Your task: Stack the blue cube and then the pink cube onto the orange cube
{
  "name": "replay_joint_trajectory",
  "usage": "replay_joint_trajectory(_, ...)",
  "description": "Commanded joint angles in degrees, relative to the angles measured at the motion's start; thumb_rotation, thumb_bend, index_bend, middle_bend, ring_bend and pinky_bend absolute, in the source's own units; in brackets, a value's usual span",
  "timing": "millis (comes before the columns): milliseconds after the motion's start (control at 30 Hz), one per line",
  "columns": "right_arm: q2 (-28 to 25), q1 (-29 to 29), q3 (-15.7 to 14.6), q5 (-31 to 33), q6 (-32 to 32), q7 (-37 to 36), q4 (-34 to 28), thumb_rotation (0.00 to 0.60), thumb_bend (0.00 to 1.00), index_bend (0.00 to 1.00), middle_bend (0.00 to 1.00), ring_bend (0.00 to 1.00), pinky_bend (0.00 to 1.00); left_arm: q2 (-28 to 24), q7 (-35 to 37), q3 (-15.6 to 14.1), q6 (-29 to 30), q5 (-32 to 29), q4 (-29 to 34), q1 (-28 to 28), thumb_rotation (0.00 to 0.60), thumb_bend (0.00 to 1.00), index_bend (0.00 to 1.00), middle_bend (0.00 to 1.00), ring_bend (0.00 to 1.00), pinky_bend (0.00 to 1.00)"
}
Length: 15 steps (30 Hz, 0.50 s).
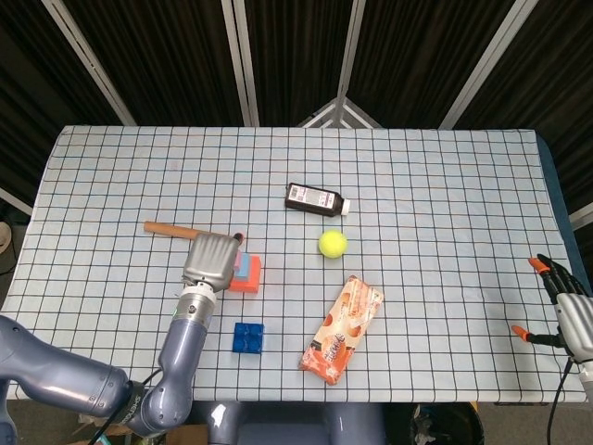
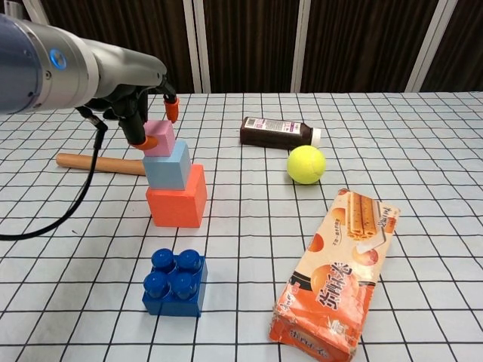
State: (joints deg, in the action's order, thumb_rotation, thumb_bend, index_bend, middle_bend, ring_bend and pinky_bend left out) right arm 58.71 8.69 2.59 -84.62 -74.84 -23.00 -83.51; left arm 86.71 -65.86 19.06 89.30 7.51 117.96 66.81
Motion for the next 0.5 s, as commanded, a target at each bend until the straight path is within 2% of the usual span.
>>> replay_joint_trajectory(33, 0.01, 0.05, -0.02, 0.00, 0.11, 0.04, -0.01, 0.600, 0.13, 0.00, 0.01, 0.03, 0.14, -0.72, 0.06, -0.06, 0.62, 0.40, 1.01, -0.30, 0.600, 0.43, 0.20, 0.84, 0.81, 0.87)
replay_joint_trajectory(200, -0.02, 0.06, 0.03, 0.11, 0.15, 0.10, -0.02, 0.600, 0.13, 0.00, 0.01, 0.03, 0.14, -4.37, 1.21, -0.35, 2.63, 2.22, 5.46, -2.13, 0.600, 0.41, 0.17, 0.81, 0.79, 0.86)
replay_joint_trajectory(267, -0.01, 0.01, 0.03, 0.14, 0.09, 0.19, -0.03, 0.600, 0.13, 0.00, 0.01, 0.03, 0.14, -6.96, 2.29, -0.94, 3.81, 3.94, 8.40, -3.65, 0.600, 0.41, 0.18, 0.77, 0.76, 0.83)
replay_joint_trajectory(367, -0.05, -0.05, 0.06, 0.23, 0.00, 0.48, -0.27, 0.600, 0.13, 0.00, 0.01, 0.03, 0.14, -12.18, 5.94, -2.80, 5.10, 8.33, 13.80, -7.63, 0.600, 0.40, 0.18, 0.65, 0.64, 0.74)
replay_joint_trajectory(433, -0.05, -0.08, 0.06, 0.29, -0.02, 0.77, -0.42, 0.600, 0.13, 0.00, 0.01, 0.03, 0.14, -14.43, 7.85, -4.36, 5.27, 10.92, 15.66, -9.74, 0.600, 0.40, 0.18, 0.55, 0.54, 0.65)
replay_joint_trajectory(500, -0.05, -0.09, 0.04, 0.27, -0.05, 1.16, -0.71, 0.600, 0.13, 0.00, 0.01, 0.04, 0.14, -17.56, 11.61, -7.91, 4.63, 15.55, 17.03, -13.67, 0.600, 0.40, 0.18, 0.47, 0.45, 0.55)
